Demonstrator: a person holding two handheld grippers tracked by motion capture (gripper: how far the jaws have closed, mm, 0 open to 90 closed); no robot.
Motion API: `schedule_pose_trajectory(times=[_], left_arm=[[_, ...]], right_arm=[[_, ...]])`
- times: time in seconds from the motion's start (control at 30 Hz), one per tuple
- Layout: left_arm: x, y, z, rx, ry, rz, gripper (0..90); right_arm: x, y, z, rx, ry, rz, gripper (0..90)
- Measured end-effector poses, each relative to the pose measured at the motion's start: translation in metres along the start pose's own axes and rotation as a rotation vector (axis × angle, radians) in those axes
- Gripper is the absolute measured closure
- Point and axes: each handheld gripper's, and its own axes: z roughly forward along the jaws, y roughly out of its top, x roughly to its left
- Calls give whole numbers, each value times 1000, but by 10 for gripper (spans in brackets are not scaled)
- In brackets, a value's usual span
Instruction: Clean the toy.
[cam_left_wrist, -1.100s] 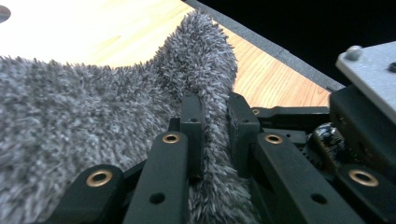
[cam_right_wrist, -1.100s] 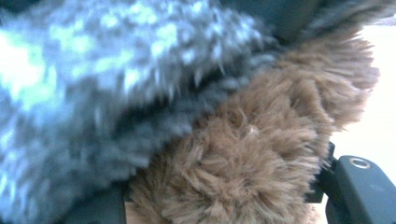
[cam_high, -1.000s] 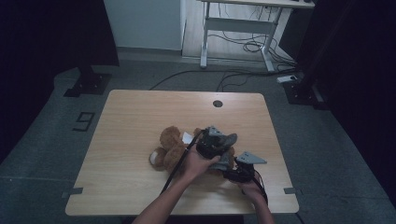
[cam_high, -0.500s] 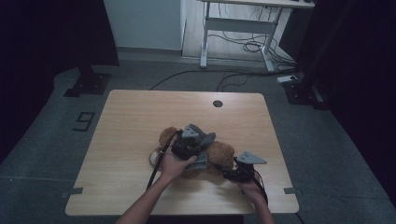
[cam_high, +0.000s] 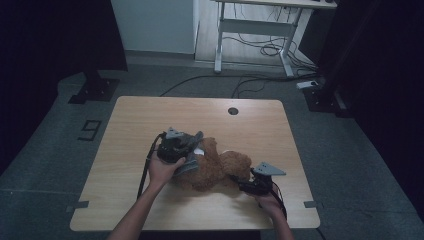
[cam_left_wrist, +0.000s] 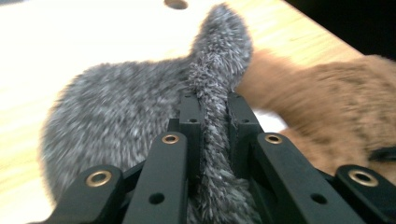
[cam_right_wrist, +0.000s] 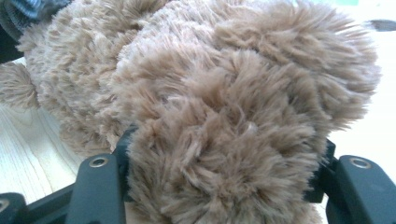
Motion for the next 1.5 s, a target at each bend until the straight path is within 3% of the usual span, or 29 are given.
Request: schedule_pose_trajectory(times=[0.1, 0.23, 0.3, 0.4, 0.47, 0.5, 0.57, 0.67, 0.77, 0.9, 0.97, 1.13, 1.3, 1.4, 1.5], left_arm=[[-6, 3, 2, 2, -22, -1, 794], [-30, 11, 11, 7, -36, 50, 793], [-41, 15, 17, 14, -69, 59, 792], [-57, 19, 27, 30, -167, 39, 794], [-69, 20, 34, 42, -151, 81, 793], [-75, 20, 36, 44, -116, 118, 792], [-76, 20, 37, 46, -93, 139, 792], [-66, 17, 36, 58, -8, 186, 792], [-44, 10, 28, 34, -9, 132, 790], [-17, 3, 12, 18, 61, 95, 790], [-3, -4, 7, 26, 69, 67, 791], [19, -20, -3, 12, 95, 19, 793], [30, -28, -10, 11, 93, -24, 791], [29, -26, -13, -6, 67, -41, 790], [26, -24, -11, -12, 71, -38, 789]], right_arm=[[0, 0, 0, -2, -2, 2, 370], [0, -1, 0, 2, -4, 5, 370], [-1, -1, -1, 3, -5, 4, 370], [-1, -1, -1, 2, -4, 4, 370], [-1, -1, -1, 3, -4, 1, 370], [-1, -1, -1, 4, -4, 2, 370], [-1, -1, -1, 3, -4, 9, 369], [-1, -1, -1, 3, -3, 5, 369], [0, -1, 0, -4, -3, 0, 368], [0, -1, 0, -2, -3, 2, 368], [0, -1, 0, -3, -3, 3, 368], [0, -1, 0, -4, -4, 3, 369], [0, -1, 0, -5, -5, 7, 370], [0, -1, 1, -6, -13, 8, 379], [2, 0, 4, -8, -37, -15, 399]])
